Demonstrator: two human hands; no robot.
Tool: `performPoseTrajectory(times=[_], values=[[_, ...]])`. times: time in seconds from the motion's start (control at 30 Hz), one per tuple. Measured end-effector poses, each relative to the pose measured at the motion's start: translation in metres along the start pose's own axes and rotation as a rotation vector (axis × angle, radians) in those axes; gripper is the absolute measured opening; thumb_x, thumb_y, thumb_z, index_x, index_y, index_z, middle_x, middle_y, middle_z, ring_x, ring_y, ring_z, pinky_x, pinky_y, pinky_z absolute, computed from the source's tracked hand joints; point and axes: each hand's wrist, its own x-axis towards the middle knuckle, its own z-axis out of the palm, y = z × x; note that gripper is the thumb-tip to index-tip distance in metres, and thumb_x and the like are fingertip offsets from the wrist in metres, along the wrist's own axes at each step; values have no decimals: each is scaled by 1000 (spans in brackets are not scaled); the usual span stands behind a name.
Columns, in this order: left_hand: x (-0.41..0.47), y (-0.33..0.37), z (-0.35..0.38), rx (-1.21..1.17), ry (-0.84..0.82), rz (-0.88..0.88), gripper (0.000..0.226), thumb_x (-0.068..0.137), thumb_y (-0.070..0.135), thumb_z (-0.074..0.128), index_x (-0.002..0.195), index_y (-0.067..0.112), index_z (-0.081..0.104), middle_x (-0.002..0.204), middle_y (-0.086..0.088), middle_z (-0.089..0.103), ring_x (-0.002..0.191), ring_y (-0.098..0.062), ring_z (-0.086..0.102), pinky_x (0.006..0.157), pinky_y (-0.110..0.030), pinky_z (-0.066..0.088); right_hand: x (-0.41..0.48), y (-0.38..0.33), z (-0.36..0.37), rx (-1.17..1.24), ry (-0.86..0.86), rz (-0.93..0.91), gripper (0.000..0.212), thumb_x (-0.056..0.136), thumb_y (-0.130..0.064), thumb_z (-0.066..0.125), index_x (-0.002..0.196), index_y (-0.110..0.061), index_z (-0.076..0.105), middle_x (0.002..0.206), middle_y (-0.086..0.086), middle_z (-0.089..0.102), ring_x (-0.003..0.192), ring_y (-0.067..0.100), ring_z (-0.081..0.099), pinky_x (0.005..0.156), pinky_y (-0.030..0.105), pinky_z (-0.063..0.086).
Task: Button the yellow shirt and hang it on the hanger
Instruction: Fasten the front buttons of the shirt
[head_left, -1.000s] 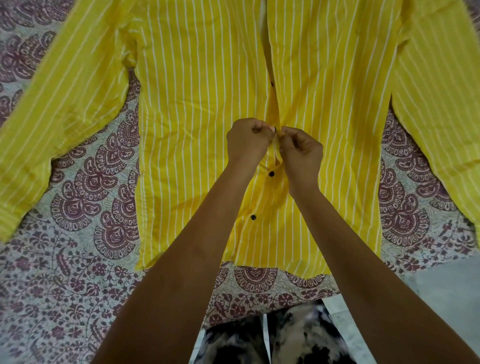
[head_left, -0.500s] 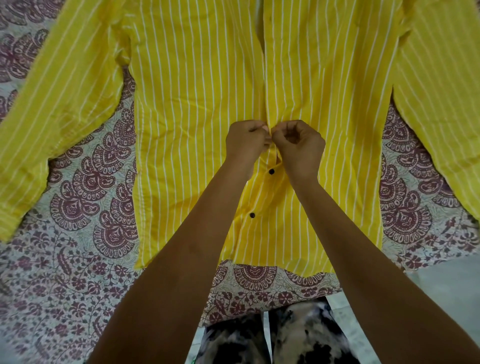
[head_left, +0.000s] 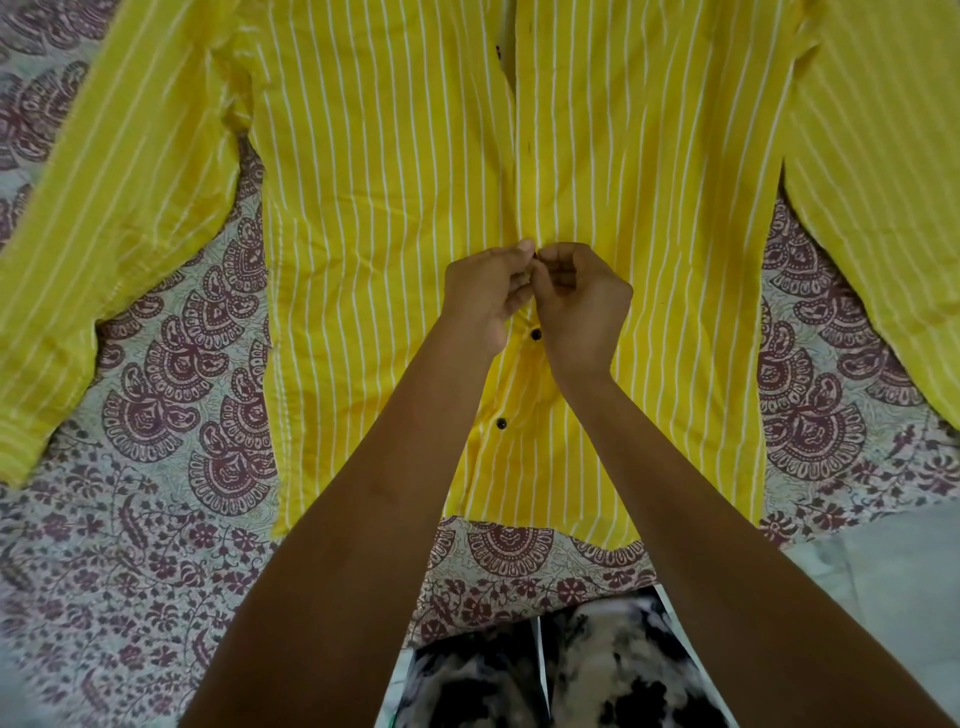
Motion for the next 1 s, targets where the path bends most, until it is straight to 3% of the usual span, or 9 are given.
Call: performPoseTrajectory(times=[0.2,0.33,0.43,0.5,0.63,0.73,0.87,0.93,1.0], values=[[4,-7,-3,32,3,60,11,89,11,59,78,12,60,68,-3,56,59,-9,49,65,-23,44,-1,-2,-3,56,-43,39,11,84,-13,63,90,-5,69,83,7,71,71,13,66,68,25,54],[5,-8,-4,163,68,209,13,87,9,62,75,12,60,64,-1,57,48,-3,49,54,-17,44,3,-4,-5,79,-64,109,11,82,-13,65,86,-4,71,78,8,72,68,13,66,66,27,53],[9,-10,-6,328,118,365,2,86,9,63,85,8,63,70,-2,61,52,-5,51,62,-24,45,11,-6,-6,99,-100,190,11,79,-14,66,80,-4,70,72,6,70,63,15,64,62,28,52],[12,-11,-7,368,139,403,10,86,8,62,94,3,65,73,-4,62,49,-2,51,64,-26,45,14,-8,-5,133,-114,254,14,74,-17,63,75,-5,70,69,5,68,60,13,62,62,28,51],[17,-14,-7,388,126,428,3,86,6,60,88,8,62,80,-8,61,67,-15,55,71,-31,47,20,-11,-4,219,-128,413,10,65,-20,57,60,-12,63,63,10,65,58,18,58,60,33,49],[18,-18,-14,702,127,732,9,87,8,56,90,2,62,85,-10,67,80,-17,60,75,-30,46,28,-14,-9,245,-206,510,13,71,-13,62,57,-14,63,60,8,63,58,16,59,62,31,49],[19,-15,-23,1083,158,1156,18,90,15,50,101,5,61,87,-6,69,78,-24,65,62,-37,50,36,-18,-16,376,-352,652,16,83,-5,59,67,-7,62,60,4,60,51,8,57,49,14,46],[16,-9,-18,1060,119,1110,24,88,13,55,110,7,54,83,2,68,73,-20,67,61,-32,50,38,-17,-19,431,-387,706,17,85,-6,59,68,-8,62,59,2,61,50,6,56,50,15,46],[18,0,-16,936,66,934,30,82,11,63,109,8,51,75,9,64,67,-12,66,64,-28,50,40,-14,-20,387,-380,647,16,83,-5,60,68,-9,62,61,3,59,48,5,54,51,17,45]])
